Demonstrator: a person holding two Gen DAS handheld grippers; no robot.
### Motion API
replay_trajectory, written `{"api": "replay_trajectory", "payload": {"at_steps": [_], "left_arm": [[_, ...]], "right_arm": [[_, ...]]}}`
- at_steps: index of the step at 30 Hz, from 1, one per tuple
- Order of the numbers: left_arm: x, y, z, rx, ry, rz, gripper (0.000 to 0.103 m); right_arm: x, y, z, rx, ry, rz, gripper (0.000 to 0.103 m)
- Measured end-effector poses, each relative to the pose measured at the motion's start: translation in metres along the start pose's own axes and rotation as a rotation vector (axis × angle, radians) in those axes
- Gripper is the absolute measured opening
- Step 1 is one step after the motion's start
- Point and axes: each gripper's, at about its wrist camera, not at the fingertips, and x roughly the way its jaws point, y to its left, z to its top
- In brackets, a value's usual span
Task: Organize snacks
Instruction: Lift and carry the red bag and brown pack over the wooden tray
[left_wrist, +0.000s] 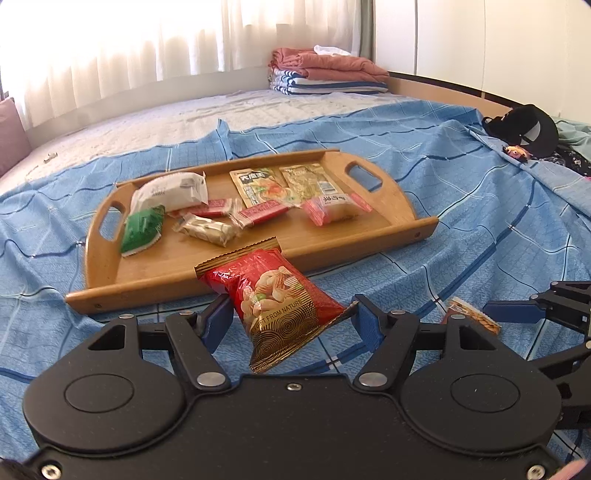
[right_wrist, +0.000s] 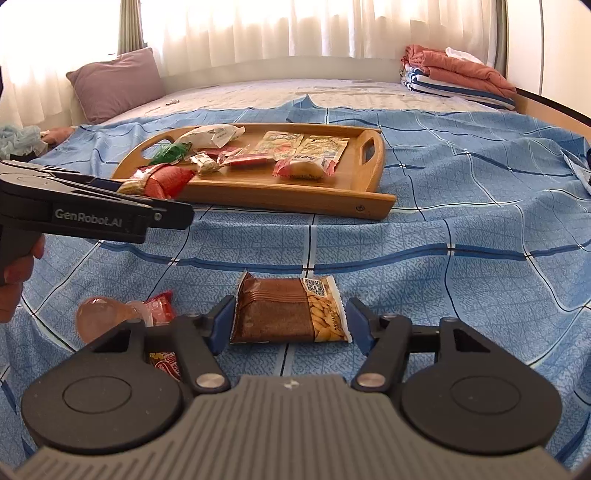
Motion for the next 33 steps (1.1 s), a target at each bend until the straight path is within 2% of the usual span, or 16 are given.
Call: {"api": "replay_trajectory", "payload": {"at_steps": [8,15,19,21,27,28,29,30,33], "left_arm": [[-0.015,0.016,0.003,-0.008,-0.015,0.028,0.068],[-0.021,0.039,0.014,-0.036,-0.022,0.048,0.068],[-0.018,0.059,0.025,-0.072,-0.015,0.058,0.068],[-0.016,0.069,0.03,-0.084,-0.01,0.067,0.068],[0.0,0.097,0.047,-0.141,0.002,0.082,0.068],[0.004,0.1,0.049,-0.143,0.001,0.088,0.068],[0.006,0.102,0.05,-0.141,0.002,0.091,0.068],[0.009,0.104,0.052,-0.138,0.005,0.091,0.068],[0.019,0.109,0.055,-0.142,0.019,0.092,0.068]], "right_arm": [[-0.013,0.0,0.014,0.017,-0.023,-0.036,0.064],[-0.017,-0.001,0.04,0.022,-0.039,-0.076,0.064],[-0.012,-0.004,0.06,0.039,-0.041,-0.083,0.064],[-0.008,-0.005,0.072,0.042,-0.037,-0.096,0.059],[0.013,-0.006,0.105,0.045,-0.023,-0.101,0.056],[0.016,-0.007,0.108,0.053,-0.022,-0.098,0.054],[0.02,-0.007,0.113,0.061,-0.01,-0.099,0.026],[0.024,-0.008,0.117,0.078,0.002,-0.108,0.013],[0.038,-0.012,0.125,0.111,0.027,-0.101,0.015]]}}
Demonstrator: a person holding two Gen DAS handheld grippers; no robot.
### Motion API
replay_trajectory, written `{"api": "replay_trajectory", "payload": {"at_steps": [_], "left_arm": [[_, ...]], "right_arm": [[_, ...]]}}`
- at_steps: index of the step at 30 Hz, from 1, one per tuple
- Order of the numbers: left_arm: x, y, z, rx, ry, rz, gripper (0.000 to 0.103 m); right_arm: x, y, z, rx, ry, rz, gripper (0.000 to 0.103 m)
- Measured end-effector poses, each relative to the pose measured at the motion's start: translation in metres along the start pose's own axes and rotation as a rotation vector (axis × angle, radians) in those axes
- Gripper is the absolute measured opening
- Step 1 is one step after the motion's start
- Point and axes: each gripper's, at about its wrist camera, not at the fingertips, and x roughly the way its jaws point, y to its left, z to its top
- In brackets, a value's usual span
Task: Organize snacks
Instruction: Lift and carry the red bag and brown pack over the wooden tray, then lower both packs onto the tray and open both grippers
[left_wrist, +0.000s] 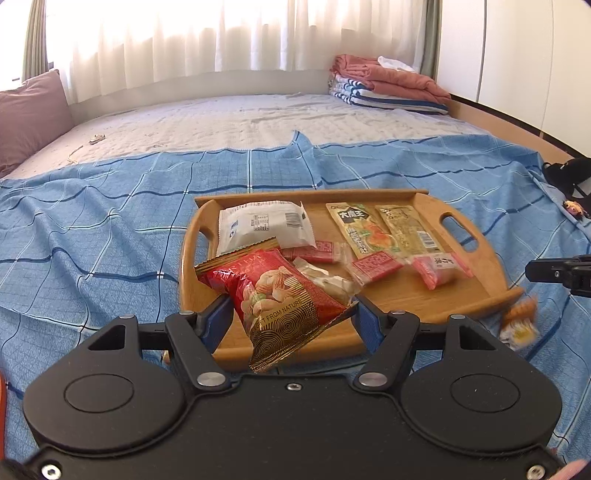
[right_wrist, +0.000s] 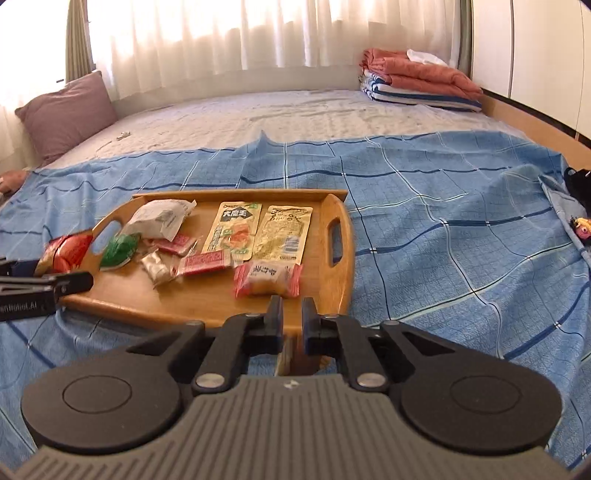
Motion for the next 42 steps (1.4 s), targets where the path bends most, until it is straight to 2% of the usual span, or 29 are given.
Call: {"api": "replay_trajectory", "payload": {"at_steps": [4,6,7,8,9,12,14,17,20,22,23,24,25,27,34,42], "left_arm": [[0.013,0.005,0.001,-0.02,0.012,0.006,0.068],[0.016,0.008,-0.002,-0.029,0.019,-0.005,0.068],[0.016,0.008,-0.004,-0.027,0.02,-0.01,0.068],[0.016,0.008,-0.005,-0.02,0.021,-0.015,0.068],[0.016,0.008,-0.007,-0.01,0.021,-0.018,0.068],[0.015,0.005,-0.014,0.009,0.027,-0.027,0.068],[0.015,0.004,-0.016,0.008,0.03,-0.034,0.068],[0.015,0.002,-0.018,0.011,0.032,-0.033,0.068],[0.014,0.0,-0.018,0.01,0.035,-0.033,0.068],[0.014,0.001,-0.018,0.011,0.032,-0.032,0.068],[0.014,0.0,-0.017,0.01,0.032,-0.032,0.068],[0.014,0.0,-0.017,0.009,0.032,-0.032,0.068],[0.013,0.0,-0.016,0.008,0.031,-0.033,0.068],[0.013,0.0,-0.016,0.01,0.031,-0.033,0.068],[0.012,-0.001,-0.012,0.008,0.02,-0.038,0.068],[0.018,0.001,0.002,-0.003,0.017,-0.032,0.068]], "right_arm": [[0.011,-0.005,-0.002,0.033,0.041,-0.005,0.019],[0.009,-0.008,-0.007,0.013,0.05,0.004,0.048],[0.007,-0.009,-0.01,-0.01,0.053,0.009,0.056],[0.006,-0.01,-0.014,-0.039,0.06,0.012,0.068],[0.006,-0.011,-0.018,-0.076,0.076,0.02,0.074],[0.017,-0.015,-0.031,-0.126,0.163,-0.024,0.081],[0.028,-0.019,-0.036,-0.104,0.212,-0.057,0.081],[0.041,-0.028,-0.034,0.02,0.268,-0.047,0.084],[0.057,-0.034,-0.024,0.152,0.354,-0.084,0.087],[0.066,-0.035,-0.019,0.191,0.39,-0.108,0.089],[0.069,-0.034,-0.017,0.194,0.398,-0.123,0.088],[0.072,-0.032,-0.017,0.197,0.407,-0.139,0.078],[0.073,-0.031,-0.017,0.196,0.406,-0.157,0.074],[0.068,-0.028,-0.015,0.187,0.395,-0.151,0.058],[0.051,-0.029,-0.004,0.191,0.386,-0.128,0.056],[0.032,-0.025,0.039,0.175,0.273,-0.102,0.056]]}}
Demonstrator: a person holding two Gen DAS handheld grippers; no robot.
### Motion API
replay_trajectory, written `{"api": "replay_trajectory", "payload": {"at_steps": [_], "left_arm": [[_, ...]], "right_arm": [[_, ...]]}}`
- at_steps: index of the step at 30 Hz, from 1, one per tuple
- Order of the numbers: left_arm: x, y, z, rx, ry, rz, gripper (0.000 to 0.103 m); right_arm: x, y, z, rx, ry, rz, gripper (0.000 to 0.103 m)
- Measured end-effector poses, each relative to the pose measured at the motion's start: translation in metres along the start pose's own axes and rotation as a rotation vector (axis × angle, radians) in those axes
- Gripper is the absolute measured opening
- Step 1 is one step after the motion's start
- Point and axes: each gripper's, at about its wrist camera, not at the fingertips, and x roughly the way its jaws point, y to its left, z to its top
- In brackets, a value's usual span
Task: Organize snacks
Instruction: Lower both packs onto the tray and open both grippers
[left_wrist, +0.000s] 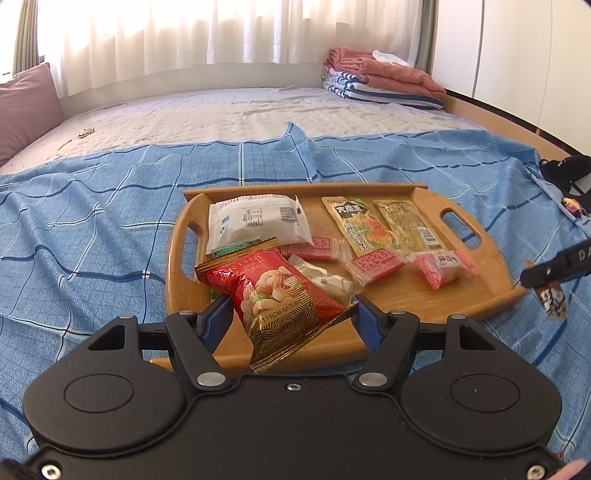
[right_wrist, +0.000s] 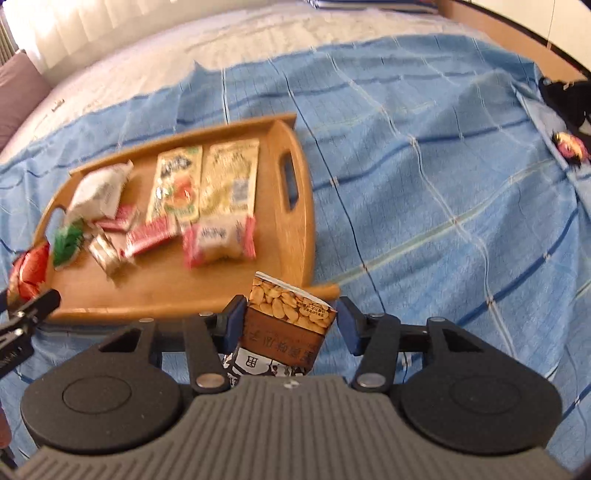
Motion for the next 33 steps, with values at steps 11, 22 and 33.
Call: {"api": "replay_trajectory", "payload": {"at_steps": [11,22,33], "left_arm": [[0.032,0.015,0.024,-0.057,0.013,0.008,0.068],[0.064,0.015,0.017,-0.041,0.032,0.016,0.068],[0.068,0.007,0.015,0.016,-0.01,0.006,0.068]], "right_arm": [[0.021,0.034,0.046,-0.059,-0.139,0.019,0.056],[0.075,0.05,0.061,-0.053,-0.149,0.018,0.057],[0.105,0.056,0.061,-0.028,-0.183,0.006,0.057]]}}
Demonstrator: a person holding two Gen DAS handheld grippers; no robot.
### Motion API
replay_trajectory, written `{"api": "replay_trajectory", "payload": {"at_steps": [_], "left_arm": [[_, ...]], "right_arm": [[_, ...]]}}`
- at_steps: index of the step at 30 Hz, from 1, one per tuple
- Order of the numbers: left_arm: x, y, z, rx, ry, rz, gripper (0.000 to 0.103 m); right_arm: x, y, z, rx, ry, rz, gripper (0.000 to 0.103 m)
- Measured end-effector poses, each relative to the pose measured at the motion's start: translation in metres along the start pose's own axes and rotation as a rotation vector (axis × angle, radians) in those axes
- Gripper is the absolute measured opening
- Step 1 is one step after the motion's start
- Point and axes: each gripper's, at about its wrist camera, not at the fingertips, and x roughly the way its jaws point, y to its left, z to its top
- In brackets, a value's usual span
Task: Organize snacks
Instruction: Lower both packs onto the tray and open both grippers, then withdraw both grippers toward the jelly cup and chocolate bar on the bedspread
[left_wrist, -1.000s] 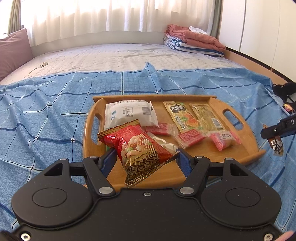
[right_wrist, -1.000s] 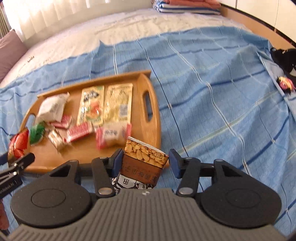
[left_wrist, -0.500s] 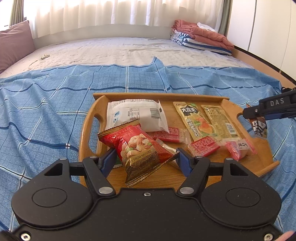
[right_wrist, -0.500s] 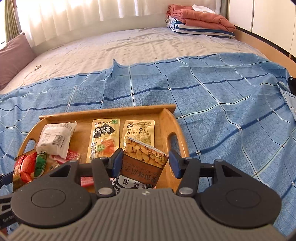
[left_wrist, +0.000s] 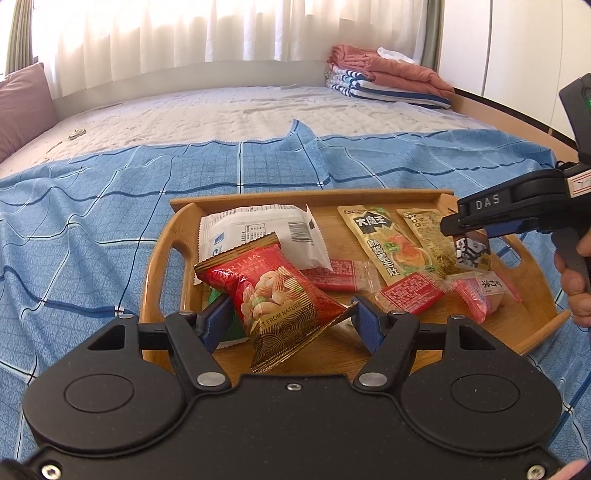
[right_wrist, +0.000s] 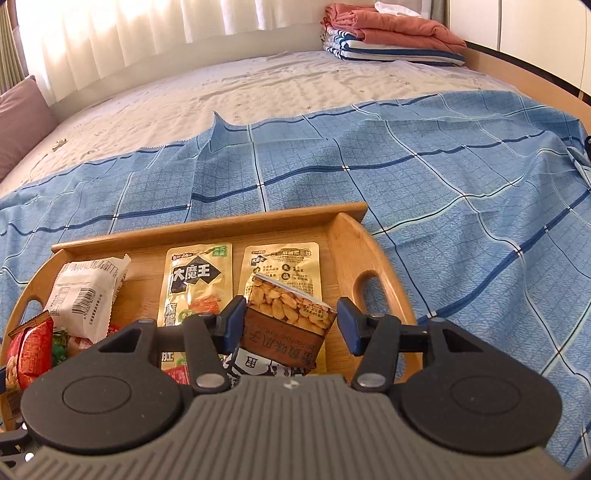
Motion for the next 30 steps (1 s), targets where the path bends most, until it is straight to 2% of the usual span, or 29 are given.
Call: {"api": "replay_trajectory", "payload": {"at_steps": [11,12,14,17,21,30], "left_arm": [[0.001,-0.002,-0.001,0.005,-0.015,-0.002,0.071],[0.001,-0.002,-0.001,0.005,-0.016,0.002,0.072],[0.0,-0.002,-0.001,0.001,-0.017,0.01,0.075],[-0.005,-0.003,0.0,0.006,-0.03,0.016,0.085],[-0.016,-0.005,0.002,0.014,-0.051,0.01,0.09],[-0.055,-0.008,-0.006,0.029,-0.078,0.002,0.095]], "right_arm": [[0.007,0.009,-0.007,-0.046,-0.005,-0.003,0.061],[0.006,0.011,-0.008,-0.055,-0.011,-0.007,0.07],[0.002,0.012,-0.008,-0.067,-0.017,0.005,0.074],[-0.008,0.013,-0.009,-0.078,-0.033,0.021,0.081],[-0.025,0.013,-0.01,-0.085,-0.053,0.042,0.085],[-0.077,0.013,-0.032,-0.182,-0.099,0.075,0.089]]}}
